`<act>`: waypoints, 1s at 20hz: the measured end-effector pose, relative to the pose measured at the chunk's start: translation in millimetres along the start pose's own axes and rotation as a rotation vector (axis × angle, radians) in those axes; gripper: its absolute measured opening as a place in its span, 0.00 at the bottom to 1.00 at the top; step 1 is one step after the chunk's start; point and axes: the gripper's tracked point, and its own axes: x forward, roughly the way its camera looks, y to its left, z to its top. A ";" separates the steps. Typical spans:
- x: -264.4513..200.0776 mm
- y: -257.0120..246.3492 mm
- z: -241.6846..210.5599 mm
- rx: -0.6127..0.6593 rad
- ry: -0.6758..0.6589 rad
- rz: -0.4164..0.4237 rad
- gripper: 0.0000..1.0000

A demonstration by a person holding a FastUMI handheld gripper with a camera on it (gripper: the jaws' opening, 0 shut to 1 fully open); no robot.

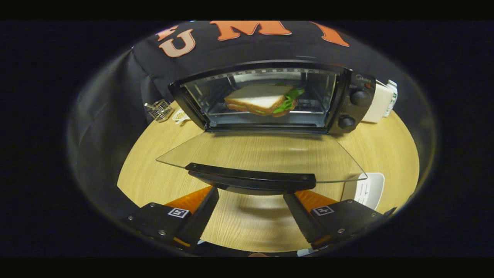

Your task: Open the toaster oven, put the food inside, and close the toaster oven door.

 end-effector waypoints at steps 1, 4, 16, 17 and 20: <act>-1.2 0.7 10.8 0.006 -0.017 0.003 1.00; -2.9 -3.4 42.2 0.012 -0.064 -0.004 0.99; -41.1 -6.5 147.6 -0.002 -0.311 -0.033 0.99; -54.0 -8.1 156.3 -0.016 -0.357 -0.036 0.99; -108.0 -7.7 186.5 -0.085 -0.509 -0.044 0.99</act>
